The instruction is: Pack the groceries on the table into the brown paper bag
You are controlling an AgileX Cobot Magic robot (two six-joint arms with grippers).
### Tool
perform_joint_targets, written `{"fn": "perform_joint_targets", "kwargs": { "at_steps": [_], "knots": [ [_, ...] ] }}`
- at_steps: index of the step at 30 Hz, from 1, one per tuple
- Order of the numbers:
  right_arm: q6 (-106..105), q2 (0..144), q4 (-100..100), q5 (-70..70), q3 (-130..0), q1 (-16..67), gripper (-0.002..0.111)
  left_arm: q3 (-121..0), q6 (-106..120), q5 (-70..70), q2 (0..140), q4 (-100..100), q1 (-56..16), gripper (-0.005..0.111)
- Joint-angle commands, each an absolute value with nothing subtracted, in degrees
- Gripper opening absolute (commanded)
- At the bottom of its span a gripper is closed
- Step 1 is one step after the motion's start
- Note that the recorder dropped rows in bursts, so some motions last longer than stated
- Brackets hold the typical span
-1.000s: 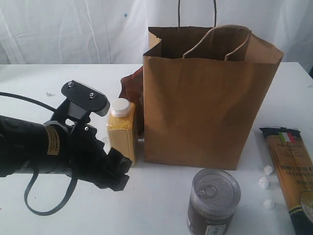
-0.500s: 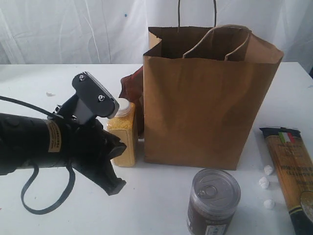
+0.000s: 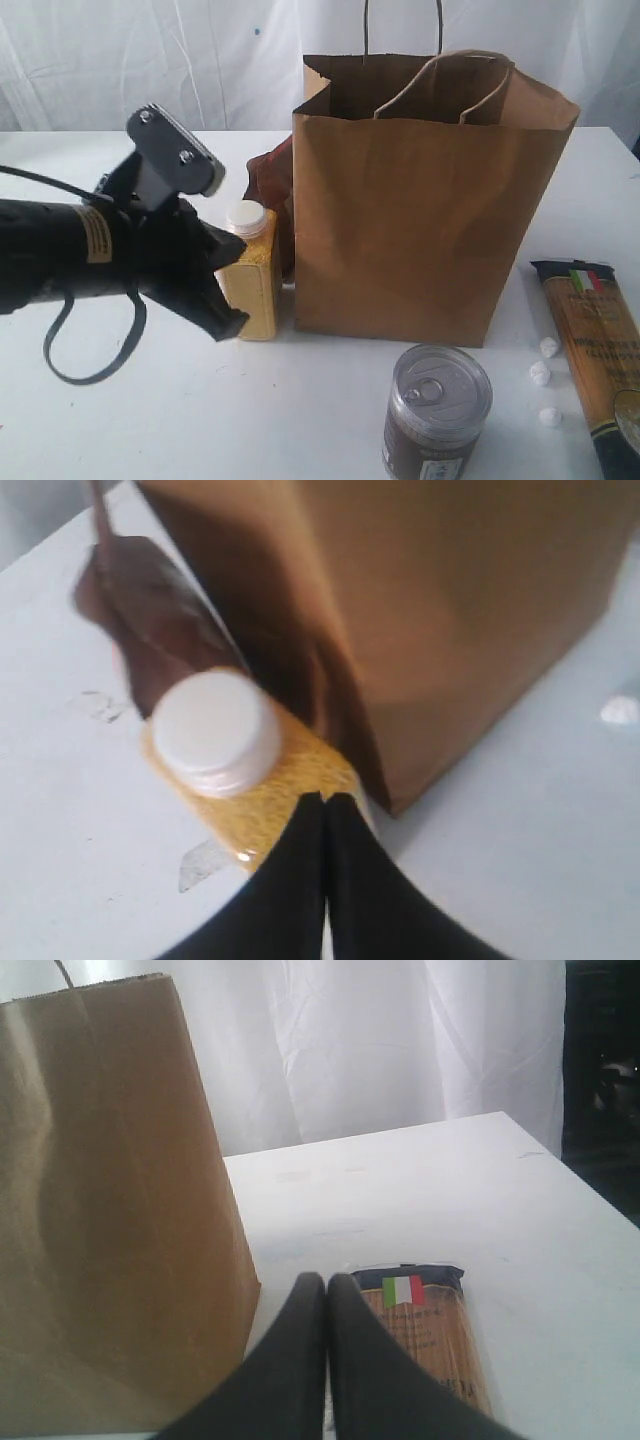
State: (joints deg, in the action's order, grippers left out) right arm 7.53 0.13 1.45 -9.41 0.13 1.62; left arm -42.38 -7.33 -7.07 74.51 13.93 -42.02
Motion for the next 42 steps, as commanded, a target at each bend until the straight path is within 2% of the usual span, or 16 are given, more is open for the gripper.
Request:
{"fn": "perform_joint_targets", "kwargs": {
  "at_steps": [1, 9, 16, 21, 25, 27, 31, 35, 38, 42],
  "knots": [
    [7.7, 0.0, 1.5, -9.3, 0.0, 1.8, 0.000, -42.6, -9.9, -8.6, 74.4, 11.7, -36.2, 0.000],
    [7.7, 0.0, 1.5, -9.3, 0.0, 1.8, 0.000, -42.6, -5.5, -9.3, 74.4, -8.8, -23.8, 0.000],
    [7.7, 0.0, 1.5, -9.3, 0.0, 1.8, 0.000, -42.6, 32.6, 0.0, 74.4, -8.5, -22.9, 0.000],
    [7.7, 0.0, 1.5, -9.3, 0.0, 1.8, 0.000, -42.6, 40.4, 1.2, 74.6, -8.2, -22.9, 0.000],
    [7.7, 0.0, 1.5, -9.3, 0.0, 1.8, 0.000, -42.6, 51.4, 2.9, 76.1, -4.3, -20.0, 0.000],
    [7.7, 0.0, 1.5, -9.3, 0.0, 1.8, 0.000, -42.6, 48.4, 5.3, 76.7, -5.3, -17.9, 0.000],
    [7.7, 0.0, 1.5, -9.3, 0.0, 1.8, 0.000, -42.6, 16.9, 7.9, 77.4, -14.0, -14.1, 0.000],
    [7.7, 0.0, 1.5, -9.3, 0.0, 1.8, 0.000, -42.6, 12.7, 16.3, 77.6, -13.7, -15.2, 0.000],
    [7.7, 0.0, 1.5, -9.3, 0.0, 1.8, 0.000, -42.6, 12.4, 17.5, 77.2, -15.3, -18.6, 0.000],
    [7.7, 0.0, 1.5, -9.3, 0.0, 1.8, 0.000, -42.6, 10.6, 12.8, 77.0, -18.0, -28.2, 0.000]
  ]
}}
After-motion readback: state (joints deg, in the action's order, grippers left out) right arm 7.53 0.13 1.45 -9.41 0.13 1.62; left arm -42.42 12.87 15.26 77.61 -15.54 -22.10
